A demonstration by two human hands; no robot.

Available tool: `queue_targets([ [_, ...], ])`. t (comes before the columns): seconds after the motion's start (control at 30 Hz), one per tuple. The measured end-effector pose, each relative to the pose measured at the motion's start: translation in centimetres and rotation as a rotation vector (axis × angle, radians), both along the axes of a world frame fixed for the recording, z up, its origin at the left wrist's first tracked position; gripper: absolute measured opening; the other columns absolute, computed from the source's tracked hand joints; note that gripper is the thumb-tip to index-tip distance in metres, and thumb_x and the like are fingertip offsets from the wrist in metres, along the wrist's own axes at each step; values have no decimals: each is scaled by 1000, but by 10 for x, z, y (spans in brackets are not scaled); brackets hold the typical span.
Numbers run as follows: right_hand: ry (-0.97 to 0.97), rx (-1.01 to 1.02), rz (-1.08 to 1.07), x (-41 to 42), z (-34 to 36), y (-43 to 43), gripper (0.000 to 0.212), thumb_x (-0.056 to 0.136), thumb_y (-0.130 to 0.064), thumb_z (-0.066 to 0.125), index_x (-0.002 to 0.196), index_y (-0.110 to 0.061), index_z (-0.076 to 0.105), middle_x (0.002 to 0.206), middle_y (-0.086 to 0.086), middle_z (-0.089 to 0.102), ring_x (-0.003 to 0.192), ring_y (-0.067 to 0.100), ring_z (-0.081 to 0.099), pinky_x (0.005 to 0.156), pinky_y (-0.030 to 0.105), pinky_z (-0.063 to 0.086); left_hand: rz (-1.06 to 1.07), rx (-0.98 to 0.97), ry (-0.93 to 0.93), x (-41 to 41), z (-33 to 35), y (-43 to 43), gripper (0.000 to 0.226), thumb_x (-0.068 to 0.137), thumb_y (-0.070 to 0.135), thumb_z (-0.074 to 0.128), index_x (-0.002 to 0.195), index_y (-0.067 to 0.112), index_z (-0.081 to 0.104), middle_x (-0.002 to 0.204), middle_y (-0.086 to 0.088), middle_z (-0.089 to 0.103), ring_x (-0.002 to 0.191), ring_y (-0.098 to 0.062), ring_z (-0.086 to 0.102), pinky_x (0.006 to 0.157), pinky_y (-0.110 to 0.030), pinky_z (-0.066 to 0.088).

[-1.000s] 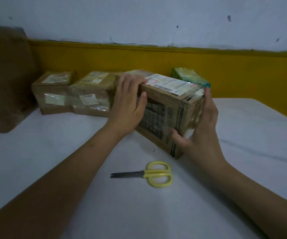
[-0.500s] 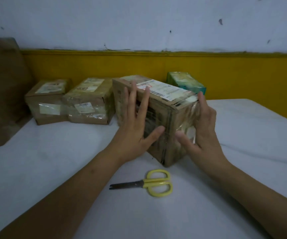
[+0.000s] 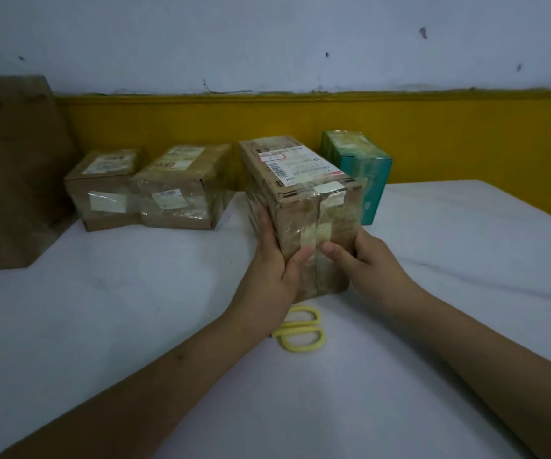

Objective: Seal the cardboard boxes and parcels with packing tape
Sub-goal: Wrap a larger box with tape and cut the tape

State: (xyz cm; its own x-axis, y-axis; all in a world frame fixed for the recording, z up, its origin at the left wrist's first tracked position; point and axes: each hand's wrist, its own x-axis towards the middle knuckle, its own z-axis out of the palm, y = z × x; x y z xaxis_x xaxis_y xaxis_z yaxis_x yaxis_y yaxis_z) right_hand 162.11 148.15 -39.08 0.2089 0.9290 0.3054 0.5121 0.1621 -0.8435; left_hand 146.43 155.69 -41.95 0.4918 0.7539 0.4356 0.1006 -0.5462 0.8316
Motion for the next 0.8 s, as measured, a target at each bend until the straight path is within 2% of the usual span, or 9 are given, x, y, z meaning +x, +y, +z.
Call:
queue_targets([
  [0.17,10,-125,101,5,4,-4,26,99,-33,48,120,-48,40,107,-43,53,97,-27,51,79,-3,40,-103,1,119,-10,-10,9,96,90,64,50,156,35,-14,163,10,21,147,-6,26,119,-42,30],
  [0.3,-87,-57,-1,2,0,-4,21,102,-26,47,120,-36,44,107,-35,54,98,-20,50,78,-3,38,-60,22,188,-11,-11,13,94,89,68,42,159,24,-3,162,12,24,146,-1,25,121,-35,28],
  [0.4,-97,-26,-25,-3,-1,-5,29,102,-28,47,130,-33,41,110,-33,52,96,-24,47,80,-5,36,-103,70,226,-17,2,10,85,95,57,49,159,23,4,158,14,31,142,3,31,118,-30,31],
  [0.47,-73,-18,-19,-8,0,-6,36,102,-31,46,138,-33,38,116,-33,52,100,-25,47,83,-5,36,-169,-65,134,-27,20,5,88,93,43,61,158,28,5,153,18,39,136,4,41,113,-28,40],
  [0.53,-82,6,11,-13,2,-7,42,102,-34,46,142,-37,35,122,-36,50,107,-26,45,89,-3,36,-72,-172,-17,-38,45,-3,108,78,49,69,157,38,-5,154,26,32,138,-2,41,109,-33,44],
  [0.6,-85,16,37,-22,5,-7,48,102,-35,47,147,-38,31,132,-30,51,116,-20,45,95,3,38,113,-56,-38,-47,71,-10,112,70,73,68,154,47,-1,160,21,23,142,-6,37,109,-41,43],
  [0.7,-244,46,-4,-37,7,-8,61,100,-46,45,153,-39,16,149,-14,43,133,2,44,109,27,42,313,53,205,-45,102,-26,109,59,97,49,149,37,34,155,9,34,136,-14,44,104,-45,47],
  [0.73,-327,51,-46,-43,10,-9,65,100,-46,44,155,-37,11,153,-10,39,137,8,41,111,33,41,364,20,293,-42,109,-30,111,58,97,47,147,30,37,151,7,40,130,-16,48,101,-43,48],
  [0.8,-484,46,-105,-56,19,-12,68,102,-41,44,157,-32,5,159,-3,30,142,15,34,114,34,36,441,-29,437,-41,120,-35,110,63,92,52,147,24,31,145,3,47,123,-22,54,91,-38,49],
])
